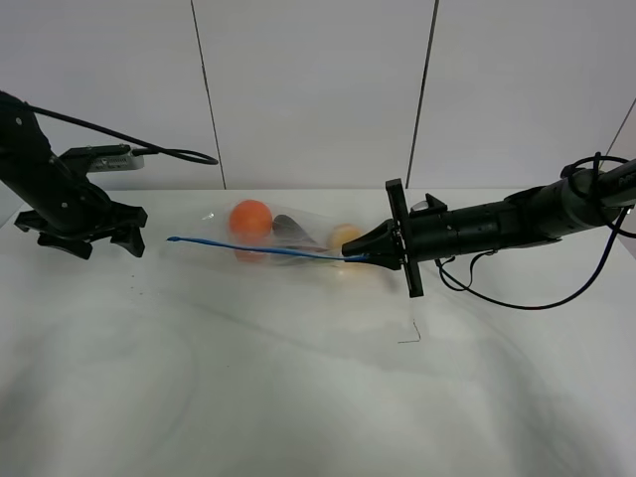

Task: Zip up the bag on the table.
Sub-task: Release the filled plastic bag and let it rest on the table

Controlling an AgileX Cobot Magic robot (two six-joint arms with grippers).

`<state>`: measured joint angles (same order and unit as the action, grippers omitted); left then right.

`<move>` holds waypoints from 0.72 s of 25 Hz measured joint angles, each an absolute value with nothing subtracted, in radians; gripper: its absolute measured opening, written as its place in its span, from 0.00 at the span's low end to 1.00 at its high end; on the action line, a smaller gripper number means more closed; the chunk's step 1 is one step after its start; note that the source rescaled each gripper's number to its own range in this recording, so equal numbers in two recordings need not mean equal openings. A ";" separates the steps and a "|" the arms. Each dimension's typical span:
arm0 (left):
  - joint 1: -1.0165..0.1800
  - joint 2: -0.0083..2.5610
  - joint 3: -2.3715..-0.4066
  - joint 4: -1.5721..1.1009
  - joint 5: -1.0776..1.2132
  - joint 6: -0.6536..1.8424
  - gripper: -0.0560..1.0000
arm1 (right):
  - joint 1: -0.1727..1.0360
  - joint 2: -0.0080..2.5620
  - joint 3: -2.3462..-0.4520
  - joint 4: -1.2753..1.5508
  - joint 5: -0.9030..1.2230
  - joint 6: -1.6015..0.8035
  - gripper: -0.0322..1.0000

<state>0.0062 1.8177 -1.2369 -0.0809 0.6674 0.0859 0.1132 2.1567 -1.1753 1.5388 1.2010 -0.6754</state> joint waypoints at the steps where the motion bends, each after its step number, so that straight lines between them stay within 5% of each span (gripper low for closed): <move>1: 0.006 1.818 -1.272 -0.046 0.733 0.073 1.00 | 0.113 2.157 -1.175 1.539 1.201 -0.675 0.03; 9: 0.008 1.791 -1.441 -0.028 1.154 0.000 1.00 | 0.113 2.157 -1.175 1.539 1.201 -0.675 0.03; 18: 0.008 1.545 -1.284 -0.024 1.175 0.000 1.00 | 0.113 2.157 -1.175 1.539 1.201 -0.675 0.03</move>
<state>0.0082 1.5452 -1.2838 -0.0238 1.1747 0.0000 0.1132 2.1567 -1.1753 1.5388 1.2010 -0.6754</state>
